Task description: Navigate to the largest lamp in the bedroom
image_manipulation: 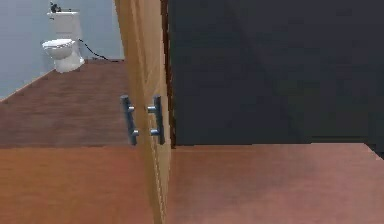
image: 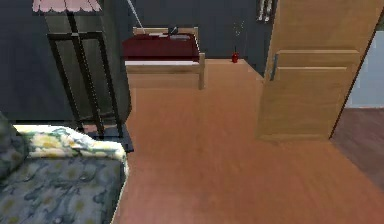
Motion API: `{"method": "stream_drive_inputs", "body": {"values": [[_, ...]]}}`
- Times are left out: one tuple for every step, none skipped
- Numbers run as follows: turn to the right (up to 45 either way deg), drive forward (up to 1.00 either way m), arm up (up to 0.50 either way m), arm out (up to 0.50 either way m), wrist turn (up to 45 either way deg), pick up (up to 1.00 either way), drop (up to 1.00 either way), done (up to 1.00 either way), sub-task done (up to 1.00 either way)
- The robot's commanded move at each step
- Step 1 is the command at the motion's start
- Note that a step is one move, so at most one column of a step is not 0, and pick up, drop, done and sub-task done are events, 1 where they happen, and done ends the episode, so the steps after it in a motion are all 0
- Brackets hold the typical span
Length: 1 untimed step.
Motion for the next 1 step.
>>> {"method": "stream_drive_inputs", "body": {"values": [[0.0, 1.00, 0.00, 0.00, 0.0, 0.00, 0.00, 0.00, 0.00]]}}
